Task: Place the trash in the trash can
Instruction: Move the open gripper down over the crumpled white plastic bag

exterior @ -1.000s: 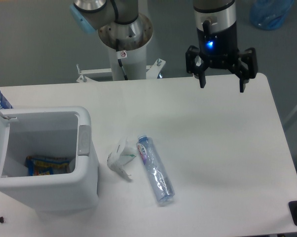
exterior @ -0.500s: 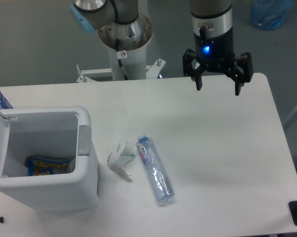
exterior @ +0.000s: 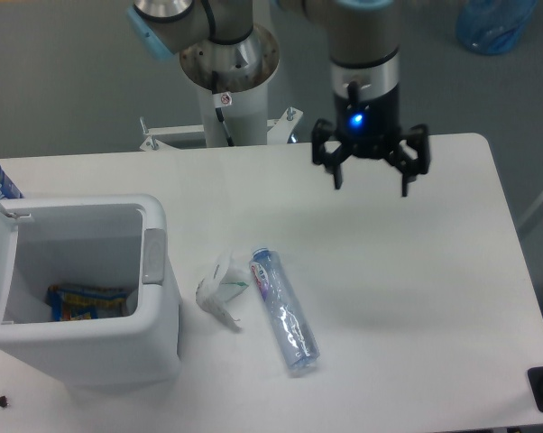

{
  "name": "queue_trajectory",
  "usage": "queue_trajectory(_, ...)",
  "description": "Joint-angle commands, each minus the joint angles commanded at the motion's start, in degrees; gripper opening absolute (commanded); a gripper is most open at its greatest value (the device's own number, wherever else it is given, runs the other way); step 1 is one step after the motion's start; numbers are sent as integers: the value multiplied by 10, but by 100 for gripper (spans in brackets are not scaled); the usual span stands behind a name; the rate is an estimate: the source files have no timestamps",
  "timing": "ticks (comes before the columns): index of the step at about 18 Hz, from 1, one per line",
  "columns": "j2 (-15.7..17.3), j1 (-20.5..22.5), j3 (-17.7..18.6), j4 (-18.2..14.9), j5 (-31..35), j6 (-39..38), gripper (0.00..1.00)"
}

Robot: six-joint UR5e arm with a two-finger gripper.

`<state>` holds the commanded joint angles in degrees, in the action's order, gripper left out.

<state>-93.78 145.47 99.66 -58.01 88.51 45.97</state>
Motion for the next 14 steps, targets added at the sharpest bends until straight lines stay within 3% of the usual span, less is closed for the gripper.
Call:
queue_trajectory(5,-19,-48,22,-5,-4,-5,100)
queue_trajectory(10,-27,-67,55,-5,-36,-14,100)
queue_trajectory(14,-62,-91,63,-6,-40,-17,100)
